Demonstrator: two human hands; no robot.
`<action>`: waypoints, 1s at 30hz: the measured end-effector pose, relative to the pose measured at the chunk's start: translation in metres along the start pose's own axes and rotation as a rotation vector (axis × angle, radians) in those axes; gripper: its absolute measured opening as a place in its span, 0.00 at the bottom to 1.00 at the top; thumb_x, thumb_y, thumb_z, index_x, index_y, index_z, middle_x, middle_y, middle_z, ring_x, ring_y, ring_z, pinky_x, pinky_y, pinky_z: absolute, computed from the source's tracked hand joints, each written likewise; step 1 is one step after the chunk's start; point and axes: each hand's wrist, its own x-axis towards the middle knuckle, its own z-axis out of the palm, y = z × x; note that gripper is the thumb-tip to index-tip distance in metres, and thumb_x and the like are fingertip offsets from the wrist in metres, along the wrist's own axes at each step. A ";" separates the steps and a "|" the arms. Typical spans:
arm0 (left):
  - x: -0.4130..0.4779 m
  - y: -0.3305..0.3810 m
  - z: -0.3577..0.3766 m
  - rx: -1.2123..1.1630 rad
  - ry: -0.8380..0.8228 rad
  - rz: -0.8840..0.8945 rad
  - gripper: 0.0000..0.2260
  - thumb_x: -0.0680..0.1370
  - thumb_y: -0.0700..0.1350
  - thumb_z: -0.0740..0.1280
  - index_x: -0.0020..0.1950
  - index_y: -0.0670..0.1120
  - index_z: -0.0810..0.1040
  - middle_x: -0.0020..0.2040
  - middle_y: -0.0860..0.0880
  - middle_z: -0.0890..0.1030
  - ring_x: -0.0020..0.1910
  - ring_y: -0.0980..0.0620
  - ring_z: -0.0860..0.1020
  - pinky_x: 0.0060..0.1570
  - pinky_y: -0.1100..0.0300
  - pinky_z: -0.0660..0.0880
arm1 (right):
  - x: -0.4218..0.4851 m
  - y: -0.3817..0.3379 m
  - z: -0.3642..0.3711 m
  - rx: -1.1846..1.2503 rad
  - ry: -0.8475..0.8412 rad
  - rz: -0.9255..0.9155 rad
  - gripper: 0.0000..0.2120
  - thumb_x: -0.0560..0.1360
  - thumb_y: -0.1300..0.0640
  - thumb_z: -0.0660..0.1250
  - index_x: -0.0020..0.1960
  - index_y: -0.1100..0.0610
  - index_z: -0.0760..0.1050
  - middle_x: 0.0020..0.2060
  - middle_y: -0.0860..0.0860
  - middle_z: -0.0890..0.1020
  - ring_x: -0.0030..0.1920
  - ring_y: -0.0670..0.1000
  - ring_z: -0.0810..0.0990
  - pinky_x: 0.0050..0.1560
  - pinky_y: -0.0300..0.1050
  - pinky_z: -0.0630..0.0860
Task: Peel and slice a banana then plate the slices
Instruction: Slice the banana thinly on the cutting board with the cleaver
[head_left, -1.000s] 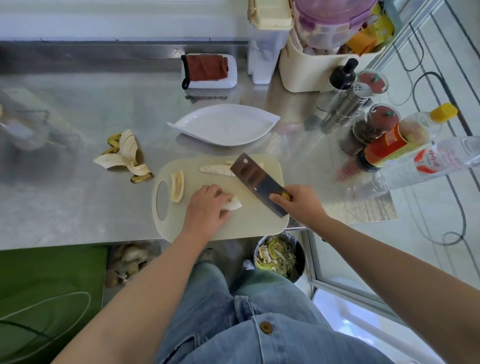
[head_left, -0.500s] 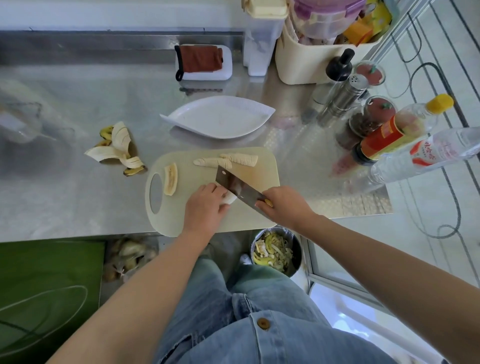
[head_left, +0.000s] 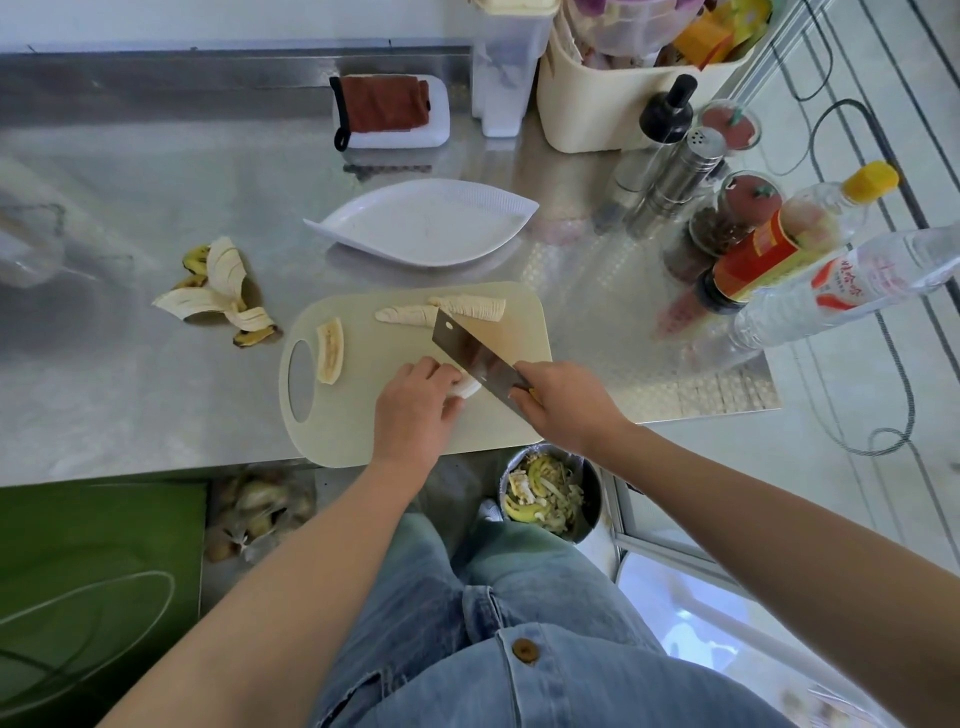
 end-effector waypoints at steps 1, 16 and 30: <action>0.000 0.000 0.000 -0.002 0.003 -0.006 0.11 0.67 0.41 0.76 0.47 0.46 0.81 0.44 0.48 0.79 0.40 0.46 0.76 0.33 0.57 0.71 | 0.000 -0.001 0.000 0.000 -0.001 0.003 0.08 0.78 0.55 0.59 0.42 0.56 0.67 0.34 0.51 0.72 0.34 0.54 0.71 0.33 0.44 0.63; 0.003 0.003 -0.001 0.017 -0.017 -0.049 0.09 0.70 0.43 0.75 0.48 0.47 0.81 0.44 0.49 0.79 0.41 0.47 0.75 0.34 0.58 0.69 | 0.004 -0.003 -0.002 -0.007 -0.019 0.006 0.08 0.79 0.55 0.58 0.41 0.55 0.66 0.34 0.50 0.72 0.34 0.53 0.71 0.34 0.45 0.66; 0.002 0.005 -0.004 0.018 -0.035 -0.066 0.08 0.70 0.43 0.75 0.48 0.47 0.82 0.45 0.49 0.79 0.43 0.47 0.75 0.34 0.60 0.66 | 0.002 0.002 0.014 -0.055 -0.050 0.024 0.06 0.79 0.55 0.57 0.47 0.56 0.69 0.37 0.53 0.76 0.36 0.56 0.75 0.33 0.45 0.68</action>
